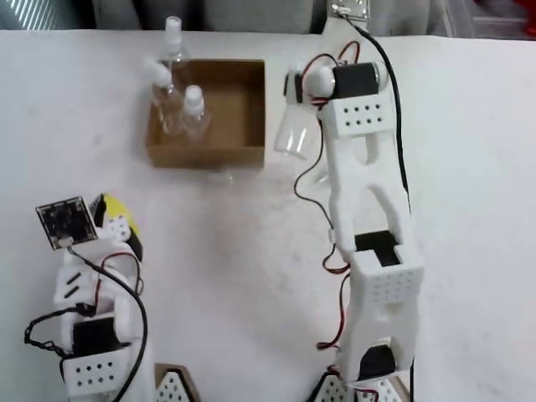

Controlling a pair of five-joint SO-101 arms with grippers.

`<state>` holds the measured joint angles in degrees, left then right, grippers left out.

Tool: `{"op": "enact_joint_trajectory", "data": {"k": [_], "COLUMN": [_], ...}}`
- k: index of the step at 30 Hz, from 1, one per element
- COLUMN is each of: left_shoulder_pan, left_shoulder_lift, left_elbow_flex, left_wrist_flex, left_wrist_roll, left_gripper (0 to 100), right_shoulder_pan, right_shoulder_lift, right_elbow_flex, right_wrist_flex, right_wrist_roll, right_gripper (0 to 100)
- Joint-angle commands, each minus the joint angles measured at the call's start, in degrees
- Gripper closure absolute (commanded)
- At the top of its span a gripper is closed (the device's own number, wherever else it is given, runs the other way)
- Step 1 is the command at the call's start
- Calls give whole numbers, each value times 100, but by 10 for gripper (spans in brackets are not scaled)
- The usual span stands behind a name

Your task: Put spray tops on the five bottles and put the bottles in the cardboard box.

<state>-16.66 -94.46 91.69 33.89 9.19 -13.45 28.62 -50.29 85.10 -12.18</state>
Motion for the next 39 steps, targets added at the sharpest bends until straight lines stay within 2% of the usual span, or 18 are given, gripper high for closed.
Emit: {"op": "enact_joint_trajectory", "data": {"k": [1, 10, 16, 25, 30, 34, 39], "left_shoulder_pan": [-48, -48, -48, -48, -22, -13, 127], "left_shoulder_lift": [-22, 391, 2299, 4971, 6466, 7503, 8435], "left_elbow_flex": [-738, -2189, -3666, -5442, -6426, -7174, -7798], "left_wrist_flex": [132, 677, 712, 501, 527, 554, 554], "left_wrist_roll": [0, -35, -35, -44, -132, -615, -651], "left_gripper": [972, 972, 972, 969, 969, 969, 968], "right_shoulder_pan": [48, 303, 321, 312, 312, 312, 207], "right_shoulder_lift": [-453, -479, -488, -1007, -1543, -2325, -3609], "right_elbow_flex": [-264, -264, -211, 835, 2101, 3560, 5538], "right_wrist_flex": [514, 1297, 1578, 1525, 971, 163, -998], "right_wrist_roll": [70, 79, 79, 88, 141, 396, 422], "right_gripper": [981, 981, 981, 981, 981, 981, 981]}}
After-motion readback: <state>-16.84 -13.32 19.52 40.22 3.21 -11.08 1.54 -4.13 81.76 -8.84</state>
